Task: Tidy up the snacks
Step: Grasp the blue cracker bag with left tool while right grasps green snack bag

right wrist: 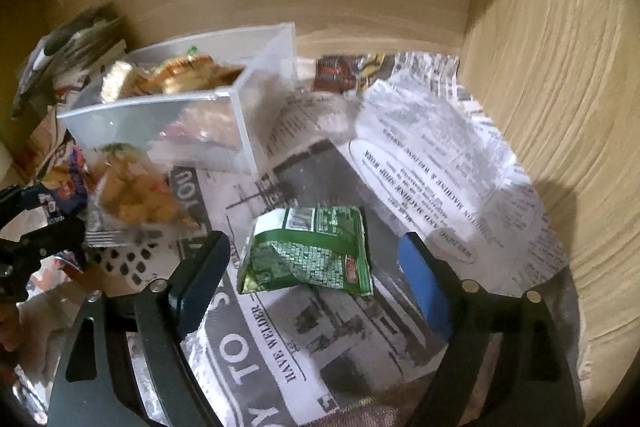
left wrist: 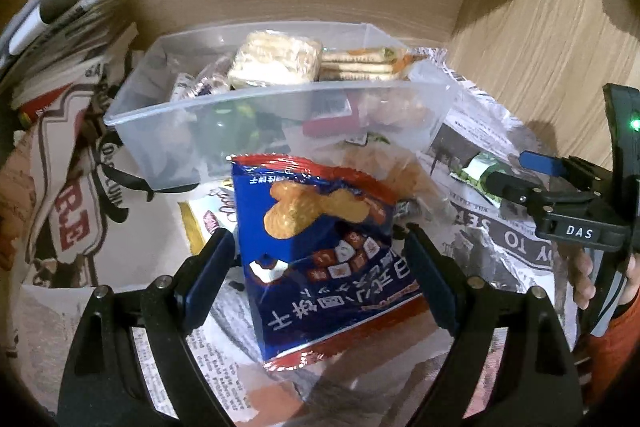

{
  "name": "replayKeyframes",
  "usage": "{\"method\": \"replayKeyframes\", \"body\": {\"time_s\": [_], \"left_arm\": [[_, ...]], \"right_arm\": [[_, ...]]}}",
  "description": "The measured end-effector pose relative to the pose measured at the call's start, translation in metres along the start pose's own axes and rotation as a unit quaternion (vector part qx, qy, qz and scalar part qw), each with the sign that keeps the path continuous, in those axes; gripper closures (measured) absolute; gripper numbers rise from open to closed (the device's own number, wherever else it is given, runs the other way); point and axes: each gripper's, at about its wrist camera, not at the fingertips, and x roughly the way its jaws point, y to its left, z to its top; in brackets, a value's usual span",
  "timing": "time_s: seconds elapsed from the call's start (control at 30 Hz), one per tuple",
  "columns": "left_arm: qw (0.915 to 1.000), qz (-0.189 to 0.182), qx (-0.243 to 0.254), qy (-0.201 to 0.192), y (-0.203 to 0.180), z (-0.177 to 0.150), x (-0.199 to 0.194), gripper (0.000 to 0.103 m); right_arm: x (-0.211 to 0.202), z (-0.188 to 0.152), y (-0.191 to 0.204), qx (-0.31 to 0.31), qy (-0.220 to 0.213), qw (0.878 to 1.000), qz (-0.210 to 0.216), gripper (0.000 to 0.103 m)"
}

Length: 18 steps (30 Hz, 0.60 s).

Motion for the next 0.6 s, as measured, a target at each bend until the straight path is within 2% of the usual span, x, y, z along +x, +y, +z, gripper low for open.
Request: {"method": "replayKeyframes", "body": {"time_s": [0.23, 0.47, 0.6], "left_arm": [[0.9997, 0.009, 0.015, -0.018, -0.006, -0.003, 0.002, 0.018], [0.9995, 0.006, 0.015, -0.026, -0.002, -0.005, -0.002, 0.034], [0.9993, -0.002, 0.027, -0.025, -0.003, -0.009, -0.007, 0.038]], "right_arm": [[0.013, -0.002, 0.003, -0.01, 0.024, 1.0, 0.001, 0.02], [0.014, -0.003, 0.006, -0.021, 0.027, 0.999, 0.0, 0.046], [0.012, -0.003, 0.009, -0.029, 0.021, 0.999, -0.005, 0.055]]}}
